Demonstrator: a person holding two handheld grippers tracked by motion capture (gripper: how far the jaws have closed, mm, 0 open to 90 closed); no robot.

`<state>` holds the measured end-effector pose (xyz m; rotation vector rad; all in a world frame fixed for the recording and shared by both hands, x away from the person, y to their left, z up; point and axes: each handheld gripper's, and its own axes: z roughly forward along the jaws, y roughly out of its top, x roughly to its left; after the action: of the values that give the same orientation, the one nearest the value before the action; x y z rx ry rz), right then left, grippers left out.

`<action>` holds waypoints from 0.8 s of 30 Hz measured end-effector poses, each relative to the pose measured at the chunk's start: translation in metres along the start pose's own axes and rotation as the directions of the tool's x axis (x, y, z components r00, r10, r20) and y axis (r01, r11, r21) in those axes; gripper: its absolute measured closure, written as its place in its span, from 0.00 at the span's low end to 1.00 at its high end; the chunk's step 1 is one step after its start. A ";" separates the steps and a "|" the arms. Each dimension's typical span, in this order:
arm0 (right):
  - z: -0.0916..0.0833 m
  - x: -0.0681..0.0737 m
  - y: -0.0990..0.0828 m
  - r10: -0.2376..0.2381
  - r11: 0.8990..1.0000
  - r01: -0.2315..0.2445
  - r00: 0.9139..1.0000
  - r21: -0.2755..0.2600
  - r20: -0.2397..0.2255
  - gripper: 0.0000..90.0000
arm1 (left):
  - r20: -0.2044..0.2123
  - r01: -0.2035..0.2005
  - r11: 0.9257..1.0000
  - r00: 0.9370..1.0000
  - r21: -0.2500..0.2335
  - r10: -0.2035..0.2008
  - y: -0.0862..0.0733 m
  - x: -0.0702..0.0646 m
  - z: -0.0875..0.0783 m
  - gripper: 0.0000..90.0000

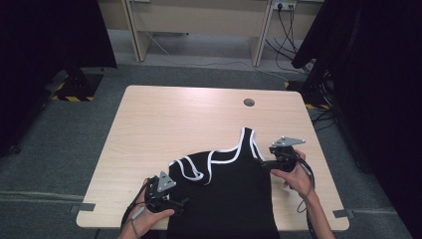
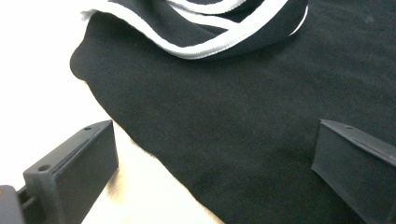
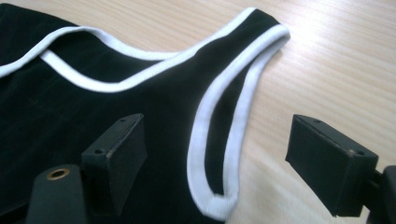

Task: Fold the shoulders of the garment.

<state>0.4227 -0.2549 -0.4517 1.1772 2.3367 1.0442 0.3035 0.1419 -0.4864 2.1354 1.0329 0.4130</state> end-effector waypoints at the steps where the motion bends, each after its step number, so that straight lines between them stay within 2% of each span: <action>1: 0.003 0.000 0.002 -0.004 1.000 0.004 1.000 0.002 -0.001 0.23 | 0.000 0.000 1.000 1.000 0.000 0.000 0.000 0.000 0.000 0.00; 5: 0.015 -0.001 0.010 0.001 1.000 -0.001 1.000 0.024 -0.004 0.24 | -0.001 0.000 1.000 1.000 0.000 0.000 0.000 0.000 0.000 0.00; 13: 0.033 -0.008 0.022 0.033 0.999 -0.032 0.999 0.032 -0.003 0.26 | -0.004 0.000 1.000 1.000 0.000 0.000 0.000 0.000 0.000 0.00; 24: 0.054 -0.018 0.037 0.047 0.997 -0.049 0.998 0.052 0.028 0.30 | -0.005 0.001 1.000 1.000 0.000 -0.001 0.000 0.000 0.000 0.00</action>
<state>0.4845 -0.2295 -0.4619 1.2648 2.3391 0.9818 0.3037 0.1422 -0.4863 2.1352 1.0364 0.4180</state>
